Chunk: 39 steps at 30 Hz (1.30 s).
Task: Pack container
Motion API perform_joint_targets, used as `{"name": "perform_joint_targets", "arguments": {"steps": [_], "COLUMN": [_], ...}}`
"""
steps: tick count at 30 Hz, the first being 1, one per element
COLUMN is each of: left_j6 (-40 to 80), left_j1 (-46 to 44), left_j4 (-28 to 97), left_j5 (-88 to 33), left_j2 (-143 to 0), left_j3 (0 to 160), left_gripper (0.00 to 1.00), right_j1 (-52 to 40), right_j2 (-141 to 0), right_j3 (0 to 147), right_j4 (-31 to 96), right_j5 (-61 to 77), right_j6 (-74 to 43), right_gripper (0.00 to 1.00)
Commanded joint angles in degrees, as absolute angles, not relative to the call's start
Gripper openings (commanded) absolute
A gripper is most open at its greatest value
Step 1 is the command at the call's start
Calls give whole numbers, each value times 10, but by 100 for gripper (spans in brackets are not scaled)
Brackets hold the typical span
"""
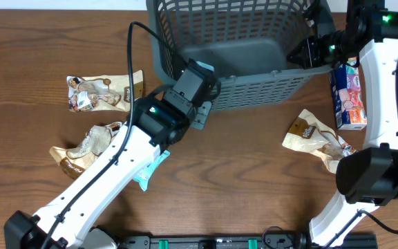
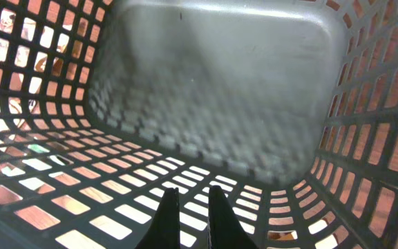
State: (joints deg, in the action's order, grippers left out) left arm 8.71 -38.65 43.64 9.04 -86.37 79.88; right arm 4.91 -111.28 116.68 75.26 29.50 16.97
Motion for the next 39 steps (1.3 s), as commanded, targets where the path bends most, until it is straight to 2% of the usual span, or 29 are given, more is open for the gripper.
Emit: {"name": "perform_joint_targets", "arguments": {"steps": [1,39], "left_j6": [73,47], "left_j1": [-373,-353], "left_j4": [436,432], "left_j5": [96,97], "left_j2": [-861,-861], "left_j3": [807,807], "left_gripper": [5,6], "right_j1": [48,48], "right_j2": [-1118,-1118], "right_j3": [1173,1173], "right_j4": [758,776], "right_j5": [287,284], "right_j6": [177,177], "right_gripper": [1,1]}}
